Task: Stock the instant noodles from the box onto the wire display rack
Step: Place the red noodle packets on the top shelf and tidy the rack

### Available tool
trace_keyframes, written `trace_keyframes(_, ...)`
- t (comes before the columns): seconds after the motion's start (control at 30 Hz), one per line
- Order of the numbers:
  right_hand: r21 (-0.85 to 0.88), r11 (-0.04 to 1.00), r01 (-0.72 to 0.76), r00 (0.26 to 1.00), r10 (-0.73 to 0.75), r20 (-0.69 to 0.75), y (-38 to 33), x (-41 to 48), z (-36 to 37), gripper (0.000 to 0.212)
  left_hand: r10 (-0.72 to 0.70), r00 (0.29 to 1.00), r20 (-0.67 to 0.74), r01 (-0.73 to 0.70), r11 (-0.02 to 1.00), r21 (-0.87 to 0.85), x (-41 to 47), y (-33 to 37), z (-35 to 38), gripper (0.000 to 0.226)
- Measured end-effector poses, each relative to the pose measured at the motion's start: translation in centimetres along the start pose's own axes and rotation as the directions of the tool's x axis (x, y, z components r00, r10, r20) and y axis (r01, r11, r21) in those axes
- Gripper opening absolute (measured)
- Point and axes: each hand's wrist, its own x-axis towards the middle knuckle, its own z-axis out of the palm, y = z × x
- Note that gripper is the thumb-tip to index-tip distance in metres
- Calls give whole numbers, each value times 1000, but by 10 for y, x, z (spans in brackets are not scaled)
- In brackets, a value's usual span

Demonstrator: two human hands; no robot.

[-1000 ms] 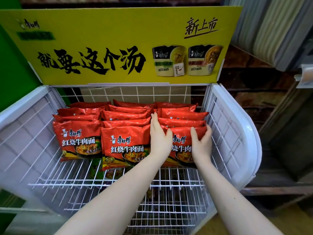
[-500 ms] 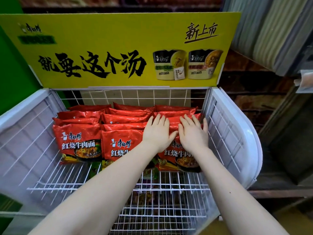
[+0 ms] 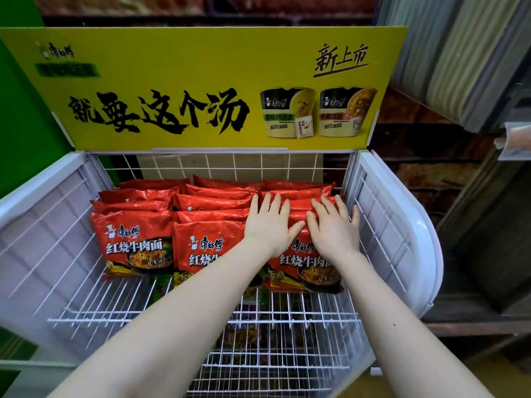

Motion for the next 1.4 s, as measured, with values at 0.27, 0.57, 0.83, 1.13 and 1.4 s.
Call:
trace_keyframes(0.27,764,629,-141,913,381,-146,4,-14,5,49,-393,840,-374,108,797,-595,-42,15,7,33)
trace_keyframes(0.57,915,280,-289,842,529,104,-1,-31,23,46,-315,947,-65,194,721,-665,-58,10,36,35)
trace_keyframes(0.83,925,266,-270,836,542,88,-2,-24,34,46,-251,965,-81,164,812,-560,-47,9,31,39)
trace_keyframes(1.13,926,265,-268,834,545,85,-2,-23,32,44,-268,961,-67,182,798,-574,-47,9,28,41)
trace_keyframes(1.4,890,432,-145,860,500,-102,-17,-41,-2,48,-219,951,-218,59,822,-566,-70,-11,-2,36)
